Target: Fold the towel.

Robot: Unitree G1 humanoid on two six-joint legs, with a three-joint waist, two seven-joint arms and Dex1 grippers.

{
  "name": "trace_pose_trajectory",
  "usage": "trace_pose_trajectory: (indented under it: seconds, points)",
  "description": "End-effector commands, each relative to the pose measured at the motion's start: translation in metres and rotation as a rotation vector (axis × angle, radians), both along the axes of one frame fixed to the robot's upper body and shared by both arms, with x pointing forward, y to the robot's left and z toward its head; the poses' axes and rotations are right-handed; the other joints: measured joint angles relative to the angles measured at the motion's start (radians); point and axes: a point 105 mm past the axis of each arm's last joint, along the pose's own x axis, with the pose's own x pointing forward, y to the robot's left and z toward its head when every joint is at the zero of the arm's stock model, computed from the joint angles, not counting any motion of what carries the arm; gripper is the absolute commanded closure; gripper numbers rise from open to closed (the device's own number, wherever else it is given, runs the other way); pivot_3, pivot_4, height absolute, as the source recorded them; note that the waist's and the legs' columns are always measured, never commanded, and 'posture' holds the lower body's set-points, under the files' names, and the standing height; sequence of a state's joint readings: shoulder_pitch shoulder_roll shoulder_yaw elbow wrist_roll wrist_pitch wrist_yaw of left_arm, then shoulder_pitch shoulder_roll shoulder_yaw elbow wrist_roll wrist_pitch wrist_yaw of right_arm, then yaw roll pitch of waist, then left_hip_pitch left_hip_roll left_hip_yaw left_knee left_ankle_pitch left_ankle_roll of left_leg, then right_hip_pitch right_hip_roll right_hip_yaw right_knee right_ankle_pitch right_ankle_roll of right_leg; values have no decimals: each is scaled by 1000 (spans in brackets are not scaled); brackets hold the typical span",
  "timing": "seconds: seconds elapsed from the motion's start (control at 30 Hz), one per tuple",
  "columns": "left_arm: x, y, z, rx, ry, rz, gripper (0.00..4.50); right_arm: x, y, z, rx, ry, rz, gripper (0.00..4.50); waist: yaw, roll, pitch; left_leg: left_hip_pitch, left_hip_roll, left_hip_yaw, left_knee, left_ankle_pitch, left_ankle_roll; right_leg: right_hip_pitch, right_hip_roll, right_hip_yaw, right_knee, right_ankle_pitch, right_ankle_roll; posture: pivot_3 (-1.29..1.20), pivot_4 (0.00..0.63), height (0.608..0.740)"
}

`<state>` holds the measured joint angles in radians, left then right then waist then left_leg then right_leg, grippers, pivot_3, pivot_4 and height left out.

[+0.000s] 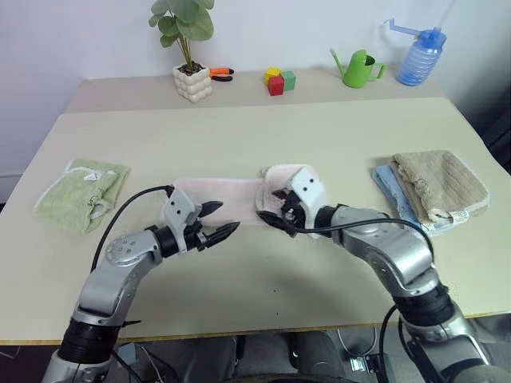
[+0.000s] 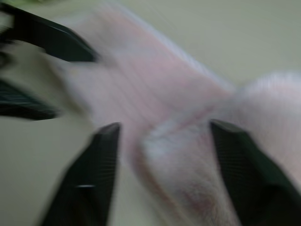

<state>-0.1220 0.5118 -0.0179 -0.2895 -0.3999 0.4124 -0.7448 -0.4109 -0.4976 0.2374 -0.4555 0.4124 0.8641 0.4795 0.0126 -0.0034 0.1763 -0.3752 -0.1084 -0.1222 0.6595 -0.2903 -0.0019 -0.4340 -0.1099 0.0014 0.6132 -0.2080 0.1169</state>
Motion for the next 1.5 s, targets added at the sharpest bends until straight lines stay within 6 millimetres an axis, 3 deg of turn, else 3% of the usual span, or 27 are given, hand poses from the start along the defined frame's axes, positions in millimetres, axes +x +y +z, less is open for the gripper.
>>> trace_pose_trajectory:
  seconds: [0.03, 0.1, 0.13, 0.23, 0.33, 0.37, 0.53, 0.7, 0.77, 0.9, 1.0, 1.13, 1.23, 1.5]
  points:
    - [4, 9, 15, -24, -54, 39, 1148, -8, -9, 25, 39, -90, 41, 687, 0, 0, 0, 0, 0, 0, 0, 0, 0, 0, 0, 0, 0, 0, 0, 0, 150, 732]
    - [11, 21, 22, -56, -66, 102, 1148, -1, -22, 39, 98, -120, 6, 687, -1, 0, 0, 0, 0, 0, 0, 0, 0, 0, 0, 0, 0, 0, 0, 0, 150, 732]
    - [14, 27, 25, -73, -72, 136, 1148, 8, -30, 44, 130, -127, -50, 1349, -2, 0, 0, 0, 0, 0, 0, 0, 0, 0, 0, 0, 0, 0, 0, 0, 150, 732]
    - [17, 36, 29, -95, -73, 184, 1148, 34, -45, 40, 118, -140, -166, 2717, -3, 0, 0, 0, 1, 0, 0, 0, 0, 0, 1, 0, 0, 0, 0, 0, 150, 732]
    - [16, 41, 27, -104, -58, 210, 1148, 55, -46, 28, 72, -162, -226, 4254, -3, 0, 0, 0, 1, 0, 0, 0, 0, 0, 1, 0, 0, 0, 0, 0, 150, 732]
    - [15, 42, 25, -102, -55, 217, 1148, 60, -43, 23, 67, -161, -229, 4469, -3, 0, 0, 0, 1, 0, 0, 0, 0, 0, 1, 0, 0, 0, 0, 0, 150, 732]
    - [10, 49, 19, -106, -32, 272, 1148, 64, -15, -13, 17, -116, -150, 4469, -7, 0, 0, 0, 0, 1, -1, 2, -4, -1, 0, 1, 0, 0, 0, 0, 150, 732]
    - [-3, 56, 11, -132, 15, 329, 1148, 60, -8, -52, -109, -71, -135, 4469, -8, 0, 0, 0, 0, 0, -1, 2, -4, -1, 0, 1, 0, 0, 0, 0, 150, 732]
    - [-16, 59, 5, -137, 49, 344, 1148, 54, -3, -48, -96, -91, -101, 4469, -8, -1, 0, 1, 0, 0, -2, 2, -4, -1, 0, 1, 0, 0, 0, 0, 150, 732]
    - [-35, 70, -2, -203, 142, 410, 1148, 52, -8, -15, -23, -180, -93, 4469, -8, 0, 0, 1, 1, 0, -2, 1, -1, -1, 1, 1, 0, 0, 0, 0, 150, 732]
    - [-40, 75, -2, -252, 179, 454, 1148, 49, -11, -4, -18, -205, -71, 3604, -2, 0, 0, 1, 1, 0, -2, 0, -1, -1, 1, 1, 0, 0, 0, 0, 150, 732]
    - [-46, 79, -8, -405, 302, 589, 0, 32, -10, 26, -59, -332, 72, 1597, -1, -1, 0, 1, 0, 0, -2, 0, -1, 0, 0, 1, 0, 0, 0, 0, 150, 732]
    - [-45, 79, -14, -483, 388, 670, 0, 25, -6, 36, -56, -353, 127, 53, -2, -1, 0, 1, 1, 0, -2, 0, -1, 0, 0, 0, 0, 0, 0, 0, 150, 732]
    - [-25, 80, -18, -671, 521, 797, 0, 25, 5, 47, -42, -404, 151, 15, 2, -1, 0, 1, 0, -1, -1, 1, -3, 0, 0, 0, 0, 0, 0, 0, 150, 732]
